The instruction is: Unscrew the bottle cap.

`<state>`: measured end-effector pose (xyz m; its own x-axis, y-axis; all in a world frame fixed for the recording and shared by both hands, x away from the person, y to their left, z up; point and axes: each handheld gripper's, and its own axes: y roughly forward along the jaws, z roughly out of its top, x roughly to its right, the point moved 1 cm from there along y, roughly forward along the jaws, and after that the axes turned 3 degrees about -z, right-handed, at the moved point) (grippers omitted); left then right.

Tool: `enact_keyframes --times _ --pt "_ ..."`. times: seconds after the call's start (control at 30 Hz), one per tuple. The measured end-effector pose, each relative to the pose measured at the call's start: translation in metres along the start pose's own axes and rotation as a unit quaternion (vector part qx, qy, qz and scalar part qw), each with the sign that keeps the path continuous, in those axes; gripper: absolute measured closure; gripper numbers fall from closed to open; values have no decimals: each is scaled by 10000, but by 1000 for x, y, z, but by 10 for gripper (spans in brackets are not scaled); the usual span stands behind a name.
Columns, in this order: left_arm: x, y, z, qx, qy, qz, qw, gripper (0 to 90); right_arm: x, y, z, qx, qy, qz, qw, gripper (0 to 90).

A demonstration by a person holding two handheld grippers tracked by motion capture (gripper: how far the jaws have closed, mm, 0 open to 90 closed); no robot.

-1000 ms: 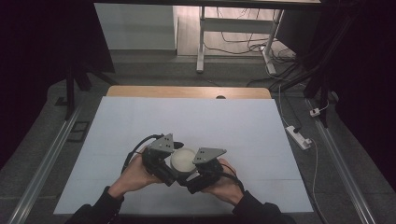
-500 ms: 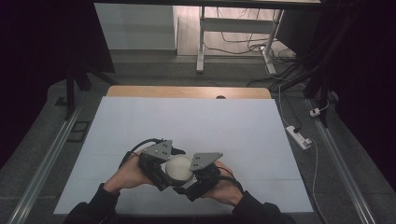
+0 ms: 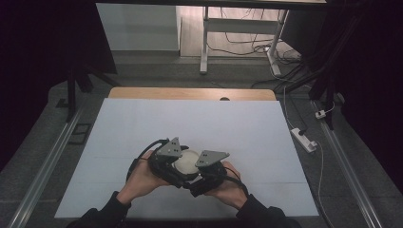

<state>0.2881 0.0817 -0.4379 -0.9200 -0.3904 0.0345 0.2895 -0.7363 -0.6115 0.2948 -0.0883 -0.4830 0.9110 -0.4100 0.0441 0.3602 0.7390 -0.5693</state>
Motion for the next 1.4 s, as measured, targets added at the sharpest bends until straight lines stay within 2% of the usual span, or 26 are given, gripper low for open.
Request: enact_keyframes --times 0.07,0.27,0.7,1.4 --pt "1 1 1 34 -50 72 10000 78 1 0 0 25 45 -40 10000 66" --pt "0 -2 2 191 -192 25 9996 79 1 0 -1 41 54 -73 9999 66" --pt "-3 -19 3 342 -196 144 9991 79 5 1 -3 3 130 -84 9999 66" --pt "-1 -36 -8 406 -222 180 9988 79 25 -7 -6 54 298 -362 9989 66"
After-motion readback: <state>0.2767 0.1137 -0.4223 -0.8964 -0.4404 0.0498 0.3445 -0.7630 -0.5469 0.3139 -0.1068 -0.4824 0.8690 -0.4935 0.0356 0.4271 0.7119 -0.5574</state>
